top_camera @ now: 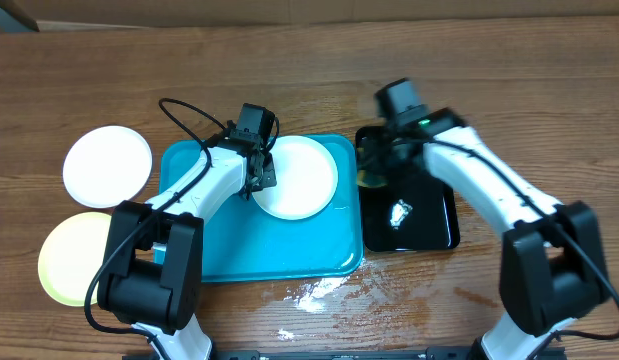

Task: Clean dirty plates on tray and stack at the side
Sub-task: 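Return the sponge to the black tray with the right gripper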

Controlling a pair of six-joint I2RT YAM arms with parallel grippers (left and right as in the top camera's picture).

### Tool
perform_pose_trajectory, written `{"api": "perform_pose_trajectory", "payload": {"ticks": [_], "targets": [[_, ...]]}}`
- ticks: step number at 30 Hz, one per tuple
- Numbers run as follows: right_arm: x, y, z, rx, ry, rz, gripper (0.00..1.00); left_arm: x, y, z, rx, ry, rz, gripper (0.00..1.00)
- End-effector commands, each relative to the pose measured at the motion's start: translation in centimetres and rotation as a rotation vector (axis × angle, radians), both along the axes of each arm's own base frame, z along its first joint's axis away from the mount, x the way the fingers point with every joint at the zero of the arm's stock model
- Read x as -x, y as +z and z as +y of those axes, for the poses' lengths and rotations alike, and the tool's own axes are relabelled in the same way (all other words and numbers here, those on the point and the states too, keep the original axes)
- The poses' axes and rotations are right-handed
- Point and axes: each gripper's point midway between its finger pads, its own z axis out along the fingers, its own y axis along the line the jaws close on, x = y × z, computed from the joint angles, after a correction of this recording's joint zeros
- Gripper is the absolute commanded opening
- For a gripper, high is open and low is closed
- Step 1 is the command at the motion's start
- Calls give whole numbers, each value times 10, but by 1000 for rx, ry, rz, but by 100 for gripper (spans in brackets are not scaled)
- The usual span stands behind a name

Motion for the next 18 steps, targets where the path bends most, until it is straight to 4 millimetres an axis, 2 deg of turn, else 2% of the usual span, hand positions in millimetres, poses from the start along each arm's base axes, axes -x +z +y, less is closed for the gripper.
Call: {"api": "perform_pose_trajectory", "payload": {"ticks": [1,4,6,10,12,13,15,16,17,18], "targets": [[-4,9,-31,52,68,-41,4,2,-2,13,-39,45,0,4],[0,-7,-53,109,36,-22,4,3,-2,13,-41,35,1,4],[2,-19,-61,129,23,-25,4,2,-2,13,-45,19,1,4],[1,-40,-63,128,30,-65,5,2,-2,13,-45,19,1,4],[-2,-49,-64,130,35,-103,9,2,-2,13,-45,19,1,4],[-3,-51,-63,127,34,-116,16,2,-2,13,-45,19,1,4],[-5,-53,-63,124,41,-136,50,2,-2,13,-45,19,1,4],[-6,-53,-62,130,63,-144,60,2,-2,13,-45,18,2,4],[-7,-50,-62,137,88,-150,65,1,-2,13,-51,-5,2,4],[-7,-49,-63,138,88,-146,65,0,-1,12,-56,-23,1,4]]}}
